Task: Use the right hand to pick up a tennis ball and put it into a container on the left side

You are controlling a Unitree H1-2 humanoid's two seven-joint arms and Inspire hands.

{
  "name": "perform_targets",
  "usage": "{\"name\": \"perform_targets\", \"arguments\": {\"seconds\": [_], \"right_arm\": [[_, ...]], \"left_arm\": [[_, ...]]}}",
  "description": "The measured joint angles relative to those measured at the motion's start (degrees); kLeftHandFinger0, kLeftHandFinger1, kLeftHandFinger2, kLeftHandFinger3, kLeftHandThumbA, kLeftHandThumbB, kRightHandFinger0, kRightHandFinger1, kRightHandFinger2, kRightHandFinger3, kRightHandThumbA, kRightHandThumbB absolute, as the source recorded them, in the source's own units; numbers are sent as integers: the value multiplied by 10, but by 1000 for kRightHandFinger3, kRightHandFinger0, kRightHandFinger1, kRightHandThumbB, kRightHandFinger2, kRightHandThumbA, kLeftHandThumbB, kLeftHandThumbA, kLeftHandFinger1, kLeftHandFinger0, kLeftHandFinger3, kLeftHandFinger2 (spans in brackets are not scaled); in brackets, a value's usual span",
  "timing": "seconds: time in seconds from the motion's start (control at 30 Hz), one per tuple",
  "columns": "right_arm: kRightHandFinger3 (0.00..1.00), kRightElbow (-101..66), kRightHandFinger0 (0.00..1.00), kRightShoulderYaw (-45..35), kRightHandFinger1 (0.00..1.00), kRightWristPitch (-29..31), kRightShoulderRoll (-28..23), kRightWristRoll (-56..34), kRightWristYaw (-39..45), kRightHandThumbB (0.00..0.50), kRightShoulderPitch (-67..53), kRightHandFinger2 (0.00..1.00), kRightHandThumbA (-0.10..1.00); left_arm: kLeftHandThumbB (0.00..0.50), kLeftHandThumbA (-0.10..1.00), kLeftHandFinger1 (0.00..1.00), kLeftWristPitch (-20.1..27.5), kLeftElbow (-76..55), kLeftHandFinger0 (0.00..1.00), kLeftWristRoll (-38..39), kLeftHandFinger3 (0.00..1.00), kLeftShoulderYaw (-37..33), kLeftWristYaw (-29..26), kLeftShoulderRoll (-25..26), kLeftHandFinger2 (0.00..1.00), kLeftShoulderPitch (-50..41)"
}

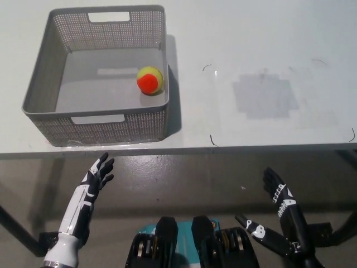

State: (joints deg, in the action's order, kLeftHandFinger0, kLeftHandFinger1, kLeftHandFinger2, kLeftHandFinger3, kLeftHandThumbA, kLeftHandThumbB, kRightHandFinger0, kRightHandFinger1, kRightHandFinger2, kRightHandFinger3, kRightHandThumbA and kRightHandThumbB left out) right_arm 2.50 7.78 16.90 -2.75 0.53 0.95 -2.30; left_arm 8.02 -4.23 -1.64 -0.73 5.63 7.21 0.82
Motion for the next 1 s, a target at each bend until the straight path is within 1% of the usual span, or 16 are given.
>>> {"name": "perform_targets", "arguments": {"seconds": [0.03, 0.13, 0.2, 0.3, 0.37, 0.43, 0.47, 0.53, 0.6, 0.63, 0.77, 0.83, 1.0], "right_arm": [[1000, 0, 1000, 0, 1000, 0, 0, 0, 1, 220, 0, 1000, 1000], [1000, 0, 1000, 0, 1000, 0, -1, 0, 6, 230, 2, 1000, 1000], [1000, 0, 1000, -2, 1000, 0, -1, 0, 8, 251, 4, 1000, 1000], [1000, 0, 1000, -3, 1000, 0, -1, 0, 10, 255, 8, 1000, 1000], [1000, 0, 1000, -3, 1000, 0, -1, 0, 10, 258, 10, 1000, 1000], [1000, 0, 1000, -4, 1000, 0, -2, 1, 11, 272, 11, 1000, 1000], [1000, 0, 1000, -4, 1000, 0, -2, 1, 11, 269, 11, 1000, 1000], [1000, 1, 1000, -4, 1000, 0, -4, 1, 11, 269, 13, 1000, 1000], [1000, 1, 1000, -4, 1000, 0, -5, 2, 11, 277, 13, 1000, 1000], [1000, 1, 1000, -4, 1000, 0, -6, 2, 11, 279, 14, 1000, 1000], [1000, 2, 1000, -4, 1000, 0, -7, 2, 11, 279, 14, 1000, 1000], [1000, 4, 1000, -4, 1000, 0, -7, 2, 11, 283, 16, 1000, 1000], [1000, 5, 1000, -3, 1000, 0, -7, 3, 11, 289, 19, 1000, 1000]], "left_arm": [[81, 1000, 1000, -1, 0, 1000, -1, 1000, 0, 0, 0, 1000, -1], [82, 1000, 1000, -6, 0, 1000, -6, 1000, -1, 0, 1, 1000, -5], [89, 1000, 1000, -11, -1, 1000, -9, 1000, -2, 0, 2, 1000, -6], [86, 1000, 1000, -22, -3, 1000, -13, 1000, -4, 0, 4, 1000, -7], [57, 1000, 1000, -28, -5, 1000, -15, 1000, -5, 0, 6, 1000, -10], [51, 1000, 1000, -33, -7, 1000, -18, 1000, -7, 0, 6, 1000, -16], [58, 1000, 1000, -36, -8, 1000, -19, 1000, -7, 0, 6, 1000, -18], [52, 1000, 1000, -44, -10, 1000, -22, 1000, -8, 0, 6, 1000, -23], [59, 1000, 1000, -51, -14, 1000, -25, 1000, -9, 0, 6, 1000, -25], [45, 1000, 1000, -56, -17, 1000, -25, 1000, -9, 0, 6, 1000, -27], [45, 1000, 1000, -74, -25, 1000, -26, 1000, -10, 0, 6, 1000, -27], [27, 1000, 1000, -82, -27, 1000, -26, 1000, -11, 1, 6, 1000, -27], [34, 1000, 1000, -96, -30, 1000, -26, 1000, -11, 3, 7, 1000, -26]]}}
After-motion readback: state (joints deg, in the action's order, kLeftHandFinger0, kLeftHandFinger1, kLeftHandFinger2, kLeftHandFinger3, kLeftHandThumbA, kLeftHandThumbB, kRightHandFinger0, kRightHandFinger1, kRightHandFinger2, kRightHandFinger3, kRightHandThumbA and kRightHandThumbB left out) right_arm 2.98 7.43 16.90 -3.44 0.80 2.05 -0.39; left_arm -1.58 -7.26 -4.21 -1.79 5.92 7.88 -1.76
